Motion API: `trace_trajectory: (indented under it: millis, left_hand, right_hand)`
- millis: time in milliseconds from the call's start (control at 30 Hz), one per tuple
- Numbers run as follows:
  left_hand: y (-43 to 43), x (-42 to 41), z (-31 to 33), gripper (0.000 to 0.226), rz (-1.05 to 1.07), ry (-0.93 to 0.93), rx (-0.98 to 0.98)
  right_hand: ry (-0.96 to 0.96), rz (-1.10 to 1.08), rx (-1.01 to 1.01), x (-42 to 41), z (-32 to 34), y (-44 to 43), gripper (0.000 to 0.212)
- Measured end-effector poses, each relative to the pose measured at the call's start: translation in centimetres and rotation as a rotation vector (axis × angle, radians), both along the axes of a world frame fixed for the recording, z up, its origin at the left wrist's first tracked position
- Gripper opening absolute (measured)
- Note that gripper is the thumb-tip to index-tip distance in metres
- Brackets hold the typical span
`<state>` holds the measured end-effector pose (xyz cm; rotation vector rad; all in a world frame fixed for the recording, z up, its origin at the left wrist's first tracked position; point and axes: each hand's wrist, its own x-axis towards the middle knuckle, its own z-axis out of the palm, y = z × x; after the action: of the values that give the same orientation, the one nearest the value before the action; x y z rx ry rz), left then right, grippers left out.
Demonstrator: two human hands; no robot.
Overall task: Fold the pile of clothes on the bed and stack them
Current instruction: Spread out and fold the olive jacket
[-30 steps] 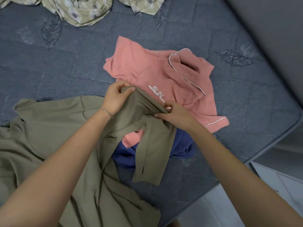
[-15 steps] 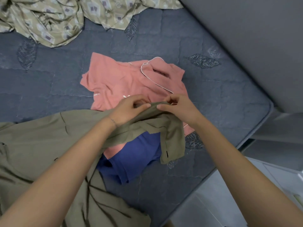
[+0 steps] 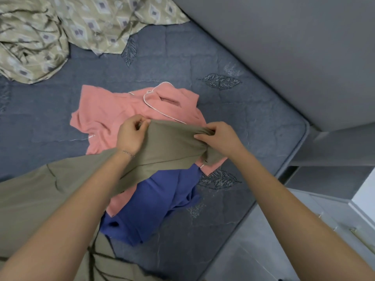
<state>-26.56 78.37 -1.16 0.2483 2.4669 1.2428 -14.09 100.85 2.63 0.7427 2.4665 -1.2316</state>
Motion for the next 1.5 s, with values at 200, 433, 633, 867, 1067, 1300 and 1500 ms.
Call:
trace_trajectory:
  millis: [200,433,633,867,1067,1300,1500]
  left_hand:
    - [-0.7,-0.4,-0.8,0.018,0.224,0.087,-0.045]
    - [-4.4,-0.8,-0.9,0.036,0.032,0.136,-0.126]
    - [-10.5,2.4,0.3,0.054,-0.087,0.204,-0.248]
    - [-23.2,7.0,0.4,0.051,-0.057,0.316,-0.467]
    - [-33.7,11.5,0.8,0.054,0.036,0.284,-0.551]
    - [-44.5,17.1,1.0,0.055,0.171,0.223,-0.592]
    - [-52.3,21.4,0.2,0.057,0.279,0.128,-0.601]
  right_hand:
    - [0.12,-0.067,0.264,-1.9,-2.2,0.1,0.019]
    - [0.197,0.04,0.47,-3.8,-1.6,-3.8,0.04]
    - [0.224,0.187,0.357,-4.4,-0.9,-11.8,0.049]
    - [0.265,0.359,0.359,-3.5,-1.1,-23.1,0.054]
    - [0.326,0.475,0.339,-1.7,-1.2,-33.1,0.061]
    - [0.339,0.616,0.343,1.0,-1.8,-43.3,0.064]
    - [0.296,0.771,0.365,2.2,-2.9,-50.5,0.07]
